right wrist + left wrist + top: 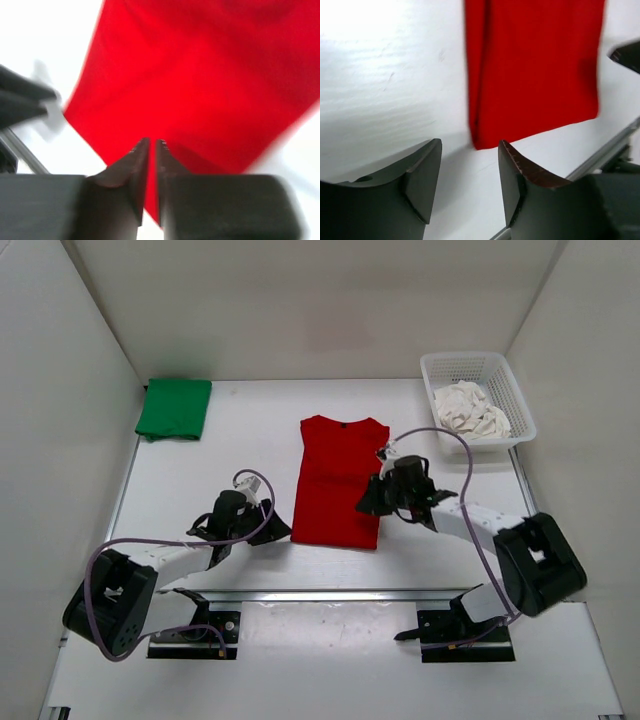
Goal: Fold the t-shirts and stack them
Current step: Fold the folded rectangular tshirt in 1/3 of the way, then grab one side of the 2/3 rectangular tshirt with both arms, then fold the long partially folded tshirt into a neat square
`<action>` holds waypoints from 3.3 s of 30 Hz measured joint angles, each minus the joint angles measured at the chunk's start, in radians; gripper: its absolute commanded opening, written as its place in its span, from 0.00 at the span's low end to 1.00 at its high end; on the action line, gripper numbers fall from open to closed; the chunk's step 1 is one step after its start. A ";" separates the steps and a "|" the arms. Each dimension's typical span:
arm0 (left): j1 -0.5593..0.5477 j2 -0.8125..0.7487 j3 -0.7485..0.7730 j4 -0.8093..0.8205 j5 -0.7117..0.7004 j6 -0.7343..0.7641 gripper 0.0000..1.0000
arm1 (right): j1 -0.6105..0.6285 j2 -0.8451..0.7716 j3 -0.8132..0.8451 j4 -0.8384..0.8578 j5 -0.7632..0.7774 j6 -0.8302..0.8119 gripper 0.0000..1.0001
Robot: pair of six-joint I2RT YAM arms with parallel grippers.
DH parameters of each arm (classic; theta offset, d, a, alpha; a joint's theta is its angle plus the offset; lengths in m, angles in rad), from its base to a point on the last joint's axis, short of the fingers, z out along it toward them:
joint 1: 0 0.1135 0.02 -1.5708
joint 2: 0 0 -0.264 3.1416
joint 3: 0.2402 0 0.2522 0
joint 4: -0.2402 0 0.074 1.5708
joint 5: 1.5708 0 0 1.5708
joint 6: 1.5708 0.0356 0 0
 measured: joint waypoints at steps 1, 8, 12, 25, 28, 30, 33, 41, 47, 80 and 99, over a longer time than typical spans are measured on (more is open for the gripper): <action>-0.004 0.003 0.001 -0.023 -0.010 0.012 0.62 | 0.001 -0.046 -0.049 -0.011 -0.002 0.006 0.20; -0.049 0.064 0.032 -0.014 -0.014 0.039 0.66 | -0.001 -0.323 -0.313 -0.074 0.014 0.063 0.49; -0.071 0.113 0.050 0.013 -0.010 0.042 0.48 | -0.008 -0.364 -0.396 -0.065 0.003 0.100 0.48; -0.109 0.148 0.061 -0.006 -0.034 0.046 0.00 | -0.014 -0.272 -0.429 0.070 -0.042 0.158 0.00; -0.118 0.137 0.061 -0.021 -0.036 0.042 0.00 | 0.000 -0.306 -0.432 0.049 -0.020 0.156 0.00; -0.124 0.115 0.054 -0.044 -0.036 0.042 0.00 | 0.001 -0.352 -0.449 0.029 -0.017 0.157 0.01; -0.145 0.048 0.029 -0.106 -0.035 0.042 0.00 | 0.033 -0.452 -0.483 -0.031 -0.003 0.171 0.00; -0.222 -0.382 -0.012 -0.455 -0.019 -0.011 0.00 | 0.254 -0.724 -0.434 -0.350 0.057 0.246 0.00; -0.136 -0.277 0.316 -0.558 -0.055 0.046 0.00 | 0.000 -0.561 -0.159 -0.378 -0.029 0.151 0.00; 0.142 0.658 0.901 -0.209 -0.133 0.012 0.40 | -0.307 0.320 0.519 -0.217 -0.063 -0.021 0.00; -0.029 0.526 0.313 0.276 0.008 -0.105 0.51 | -0.211 0.315 0.164 0.006 -0.156 0.008 0.00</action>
